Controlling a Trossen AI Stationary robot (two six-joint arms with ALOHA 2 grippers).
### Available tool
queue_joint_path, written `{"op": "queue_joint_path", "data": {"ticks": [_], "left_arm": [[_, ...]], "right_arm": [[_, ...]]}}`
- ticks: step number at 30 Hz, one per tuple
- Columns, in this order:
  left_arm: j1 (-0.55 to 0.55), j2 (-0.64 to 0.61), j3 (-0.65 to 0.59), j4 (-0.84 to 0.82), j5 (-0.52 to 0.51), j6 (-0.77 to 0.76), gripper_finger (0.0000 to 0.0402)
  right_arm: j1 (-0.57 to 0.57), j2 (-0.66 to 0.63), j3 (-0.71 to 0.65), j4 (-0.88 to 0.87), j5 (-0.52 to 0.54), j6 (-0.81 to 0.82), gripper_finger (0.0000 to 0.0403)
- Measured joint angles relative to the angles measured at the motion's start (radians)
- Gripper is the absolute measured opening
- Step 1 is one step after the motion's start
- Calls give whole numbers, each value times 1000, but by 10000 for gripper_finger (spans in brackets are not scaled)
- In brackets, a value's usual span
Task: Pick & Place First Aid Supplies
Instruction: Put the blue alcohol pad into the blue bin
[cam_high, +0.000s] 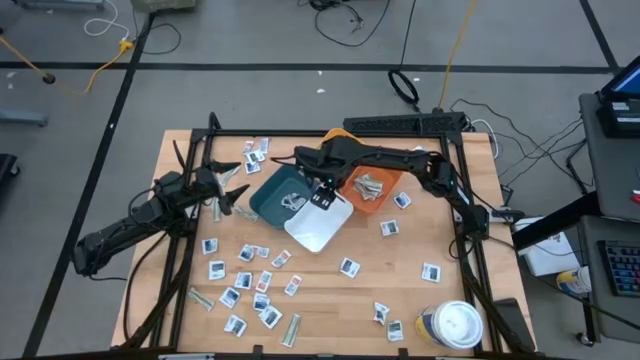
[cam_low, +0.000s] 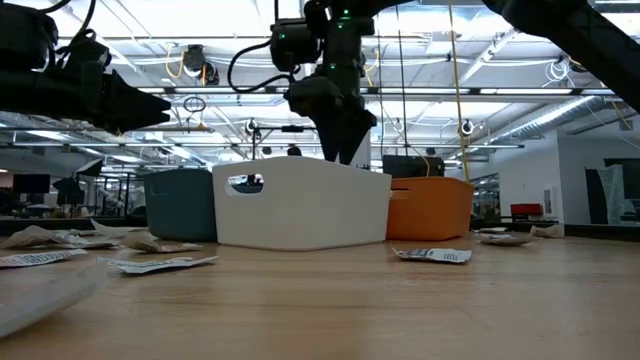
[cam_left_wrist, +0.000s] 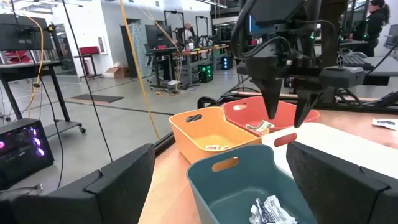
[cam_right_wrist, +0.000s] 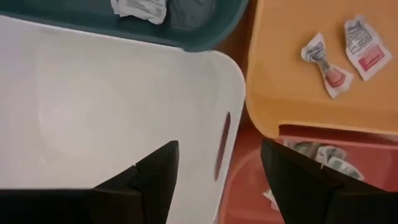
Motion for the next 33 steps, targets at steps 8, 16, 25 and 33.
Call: {"op": "queue_joint_path", "data": {"ticks": [8,16,25,33], "left_arm": [[0,0,0,0,0,0,367],[0,0,0,0,0,0,367],[0,0,0,-1,0,0,367],[0,0,0,-1,0,0,367]], "right_arm": [[-23,-188,-234,90,0,52,222],[-59,-448,-598,218,28,232,222],[-120,-672,-866,232,110,398,222],[-170,-834,-1053,250,130,485,222]]}}
